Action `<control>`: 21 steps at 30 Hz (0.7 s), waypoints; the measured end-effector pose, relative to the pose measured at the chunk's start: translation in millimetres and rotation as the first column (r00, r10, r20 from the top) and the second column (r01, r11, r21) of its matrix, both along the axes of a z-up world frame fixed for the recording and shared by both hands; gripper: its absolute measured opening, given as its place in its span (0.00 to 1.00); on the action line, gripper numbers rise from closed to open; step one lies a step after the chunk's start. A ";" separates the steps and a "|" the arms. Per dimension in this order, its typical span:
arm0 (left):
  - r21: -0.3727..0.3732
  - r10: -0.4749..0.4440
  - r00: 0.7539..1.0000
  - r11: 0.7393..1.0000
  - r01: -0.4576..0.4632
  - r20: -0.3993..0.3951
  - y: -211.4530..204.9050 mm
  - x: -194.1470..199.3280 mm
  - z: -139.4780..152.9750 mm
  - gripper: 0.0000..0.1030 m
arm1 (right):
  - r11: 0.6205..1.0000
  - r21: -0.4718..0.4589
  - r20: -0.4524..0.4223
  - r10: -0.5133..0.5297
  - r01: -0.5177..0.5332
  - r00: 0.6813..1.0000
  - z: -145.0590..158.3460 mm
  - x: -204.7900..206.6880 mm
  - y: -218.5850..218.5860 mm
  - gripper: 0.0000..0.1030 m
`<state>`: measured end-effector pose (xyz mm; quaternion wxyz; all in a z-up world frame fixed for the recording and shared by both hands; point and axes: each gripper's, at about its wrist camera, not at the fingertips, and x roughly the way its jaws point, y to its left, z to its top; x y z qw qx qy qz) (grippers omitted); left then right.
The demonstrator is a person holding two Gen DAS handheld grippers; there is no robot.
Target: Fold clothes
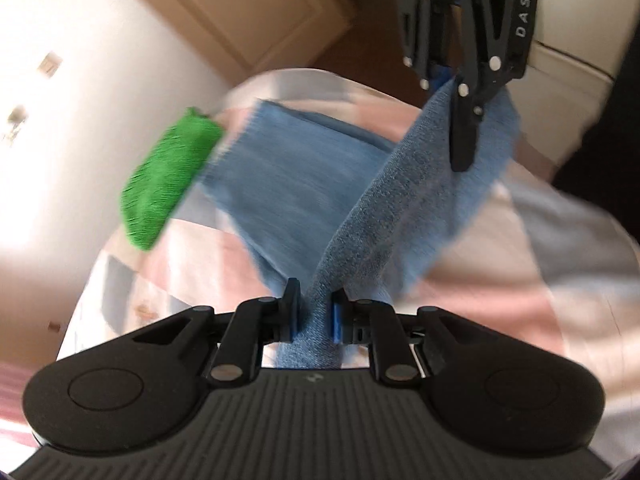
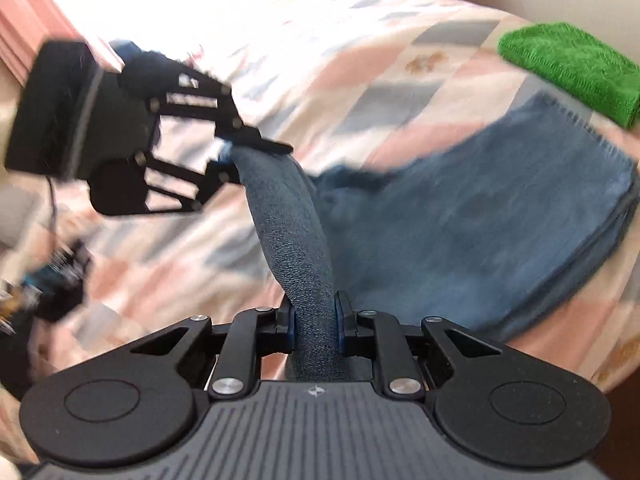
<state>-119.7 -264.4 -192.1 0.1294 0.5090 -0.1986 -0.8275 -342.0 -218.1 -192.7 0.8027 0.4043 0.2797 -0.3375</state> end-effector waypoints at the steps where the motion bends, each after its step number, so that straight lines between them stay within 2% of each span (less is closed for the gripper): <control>1: 0.006 0.040 0.999 0.999 -0.040 -0.015 -10.8 -13.0 5.6 0.14 | 1.000 -0.004 0.021 0.009 -0.009 1.000 5.0 -16.1 -15.3 0.16; 3: 0.024 0.125 0.991 0.992 -0.124 -0.042 -36.8 -42.0 11.2 0.15 | 1.000 -0.022 0.019 0.020 -0.020 1.000 10.0 -46.1 -46.7 0.16; 4: 0.029 0.177 0.982 0.984 -0.176 -0.060 -50.7 -56.9 12.8 0.19 | 0.999 -0.028 0.008 0.022 -0.022 1.000 9.7 -61.2 -65.0 0.16; 5: 0.024 0.247 0.965 0.969 -0.246 -0.090 -65.3 -71.7 12.7 0.22 | 1.000 -0.026 0.005 0.017 -0.017 1.000 6.7 -76.9 -83.8 0.15; 6: 0.022 0.314 0.942 0.949 -0.314 -0.120 -79.9 -86.4 12.7 0.34 | 1.000 -0.010 0.004 0.007 -0.007 1.000 -0.1 -91.9 -102.4 0.15; 7: 0.035 0.387 0.908 0.922 -0.387 -0.157 -94.5 -99.0 13.2 0.40 | 1.000 0.013 0.001 -0.004 0.004 1.000 -9.1 -106.3 -121.0 0.15; 8: 0.076 0.469 0.859 0.883 -0.464 -0.205 -109.3 -108.1 14.5 0.40 | 0.999 0.036 -0.003 -0.015 0.015 1.000 -18.1 -120.7 -139.5 0.15; 10: 0.188 0.621 0.732 0.783 -0.593 -0.280 -133.7 -117.6 16.2 0.39 | 0.996 0.078 -0.042 -0.037 0.040 0.998 -42.5 -142.8 -172.2 0.15; 12: 0.306 0.738 0.598 0.675 -0.672 -0.314 -143.4 -116.7 13.0 0.37 | 0.992 0.104 -0.108 -0.053 0.064 0.993 -67.3 -158.8 -196.7 0.14; 13: 0.361 0.779 0.548 0.627 -0.690 -0.305 -142.1 -114.9 7.3 0.37 | 0.991 0.115 -0.113 -0.049 0.062 0.992 -73.9 -163.3 -202.7 0.13; 16: 0.480 0.871 0.428 0.490 -0.728 -0.240 -125.1 -110.8 -15.3 0.33 | 0.992 0.118 -0.081 -0.022 0.031 0.996 -77.7 -168.2 -208.1 0.13; 17: 0.511 0.892 0.398 0.450 -0.732 -0.215 -116.0 -110.2 -22.4 0.33 | 0.996 0.093 -0.083 0.001 0.007 0.997 -71.2 -165.8 -206.5 0.12; 19: 0.536 0.918 0.353 0.393 -0.747 -0.181 -96.4 -110.6 -34.4 0.33 | 0.997 0.069 -0.068 0.023 -0.018 0.997 -59.1 -167.3 -205.8 0.12; 21: 0.555 0.933 0.322 0.355 -0.752 -0.161 -77.9 -111.3 -42.9 0.33 | 0.998 0.063 -0.073 0.031 -0.027 0.997 -55.6 -170.6 -208.5 0.10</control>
